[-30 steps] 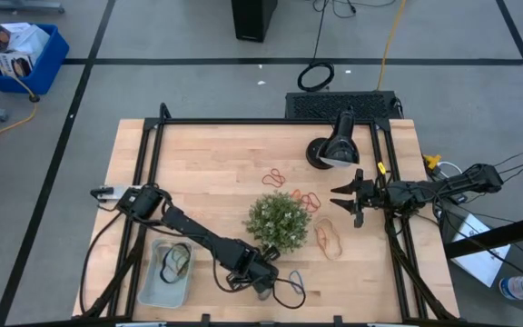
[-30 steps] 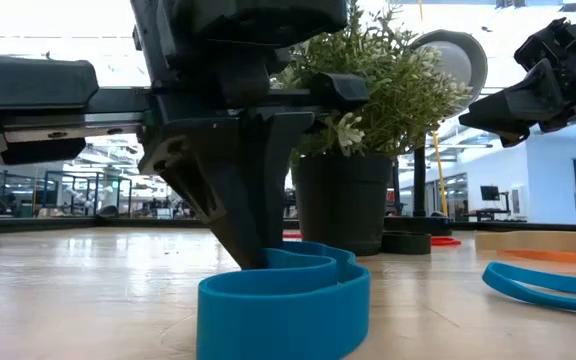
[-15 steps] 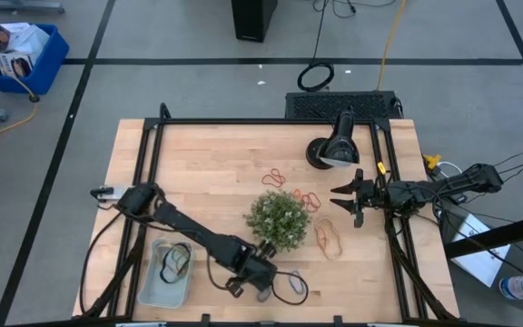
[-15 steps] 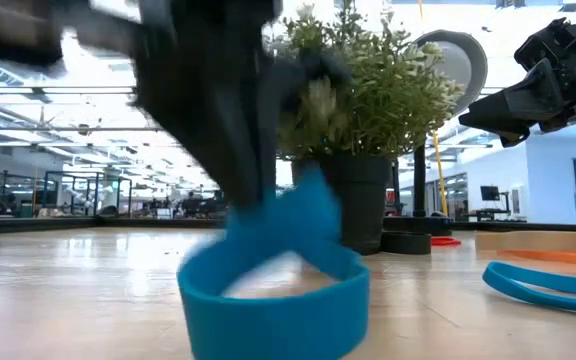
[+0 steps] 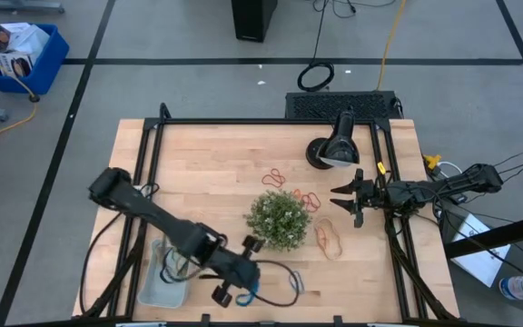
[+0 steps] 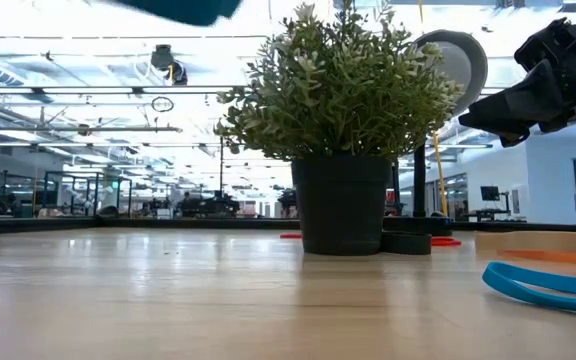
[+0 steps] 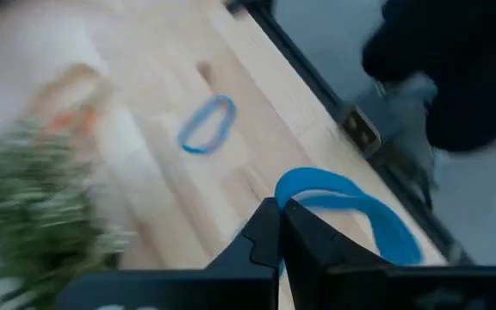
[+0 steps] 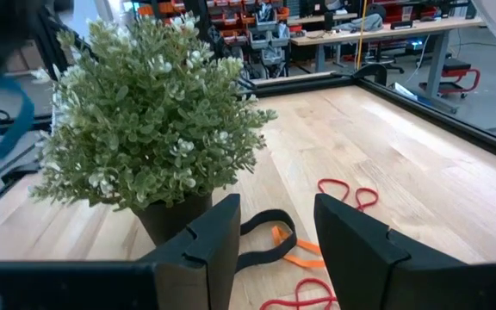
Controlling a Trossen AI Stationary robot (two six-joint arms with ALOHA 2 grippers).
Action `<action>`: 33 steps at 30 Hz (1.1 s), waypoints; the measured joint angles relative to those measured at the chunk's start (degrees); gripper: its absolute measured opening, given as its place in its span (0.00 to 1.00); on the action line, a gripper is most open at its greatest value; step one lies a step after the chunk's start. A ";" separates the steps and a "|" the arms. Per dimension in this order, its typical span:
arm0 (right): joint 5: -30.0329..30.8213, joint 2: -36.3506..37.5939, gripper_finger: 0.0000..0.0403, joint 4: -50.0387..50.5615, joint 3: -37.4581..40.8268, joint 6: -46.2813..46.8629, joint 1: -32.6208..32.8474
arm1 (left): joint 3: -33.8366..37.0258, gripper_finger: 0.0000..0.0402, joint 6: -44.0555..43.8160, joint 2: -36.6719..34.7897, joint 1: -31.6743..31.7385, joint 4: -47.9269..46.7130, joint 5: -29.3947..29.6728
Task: Pick and place rubber bands into bin
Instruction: Put the left blue rubber band into the blue bin
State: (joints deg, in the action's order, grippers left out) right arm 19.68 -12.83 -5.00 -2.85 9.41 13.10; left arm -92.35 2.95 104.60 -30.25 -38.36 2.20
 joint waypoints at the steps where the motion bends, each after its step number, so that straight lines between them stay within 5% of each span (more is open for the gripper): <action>1: -0.01 -0.02 0.36 0.12 0.00 0.00 0.01 | -0.01 0.02 -0.63 -1.33 -0.32 -0.72 1.18; 16: -0.04 -1.44 0.36 0.23 0.00 0.04 0.02 | -0.08 0.02 -23.95 -12.09 -4.03 -21.56 10.45; 25: -0.02 -1.59 0.36 0.10 0.00 0.00 0.00 | -0.08 0.01 -47.79 -12.04 -4.37 -44.12 5.68; 33: -0.02 -1.59 0.36 0.10 0.00 -0.50 0.02 | -0.08 0.01 -58.30 -12.04 -5.19 -50.70 -0.91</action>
State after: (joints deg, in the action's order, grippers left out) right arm 19.66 -14.41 -4.90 -2.85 8.91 13.13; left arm -92.42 -55.35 92.55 -35.44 -89.06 1.29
